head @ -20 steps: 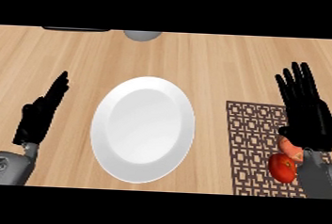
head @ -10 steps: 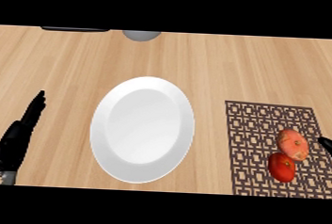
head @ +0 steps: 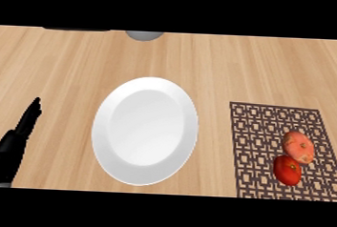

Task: Pick the squash from the placemat and place it in the plate

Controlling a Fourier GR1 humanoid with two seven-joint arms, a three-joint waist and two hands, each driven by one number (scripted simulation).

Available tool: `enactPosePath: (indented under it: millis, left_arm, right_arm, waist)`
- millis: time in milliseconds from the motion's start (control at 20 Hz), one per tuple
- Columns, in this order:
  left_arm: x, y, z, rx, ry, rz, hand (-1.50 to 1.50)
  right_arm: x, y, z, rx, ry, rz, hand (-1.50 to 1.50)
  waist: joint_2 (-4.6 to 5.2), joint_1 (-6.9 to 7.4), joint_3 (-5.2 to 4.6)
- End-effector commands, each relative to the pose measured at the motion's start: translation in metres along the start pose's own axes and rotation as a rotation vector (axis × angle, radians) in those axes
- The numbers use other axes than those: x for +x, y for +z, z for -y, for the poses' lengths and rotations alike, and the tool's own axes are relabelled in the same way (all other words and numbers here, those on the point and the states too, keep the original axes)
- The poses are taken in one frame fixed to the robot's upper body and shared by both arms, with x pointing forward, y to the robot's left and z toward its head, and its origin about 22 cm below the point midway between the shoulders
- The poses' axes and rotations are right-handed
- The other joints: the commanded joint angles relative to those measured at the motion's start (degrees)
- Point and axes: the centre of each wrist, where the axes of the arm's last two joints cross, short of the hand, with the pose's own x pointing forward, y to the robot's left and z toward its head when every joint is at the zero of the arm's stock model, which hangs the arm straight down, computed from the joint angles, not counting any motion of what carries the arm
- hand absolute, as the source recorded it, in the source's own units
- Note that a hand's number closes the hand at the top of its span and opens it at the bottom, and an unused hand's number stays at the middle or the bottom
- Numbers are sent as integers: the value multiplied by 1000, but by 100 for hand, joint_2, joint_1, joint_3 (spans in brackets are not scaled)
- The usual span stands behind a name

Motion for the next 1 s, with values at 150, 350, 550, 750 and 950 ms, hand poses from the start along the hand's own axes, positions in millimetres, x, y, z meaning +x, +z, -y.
enactPosePath:
  millis: [150,350,550,750,950]
  left_arm:
    - [9,-10,2,7,2,14,0]
    - [6,-12,-11,6,-3,-3,0]
    - [7,0,7,-2,4,12,0]
    - [11,-15,5,-6,10,22,0]
    - [2,1,-3,-22,11,14,0]
  right_arm:
    - [43,-13,19,188,313,-204,-150]
    - [43,-33,18,218,384,-314,-150]
    - [34,-58,13,306,468,-391,-150]
    - [24,-71,23,396,492,-465,-150]
    - [6,-78,16,476,562,-513,-150]
  waist:
    - [16,-1,-4]
    - [18,62,0]
    - [26,154,6]
    - [29,98,7]
    - [25,132,7]
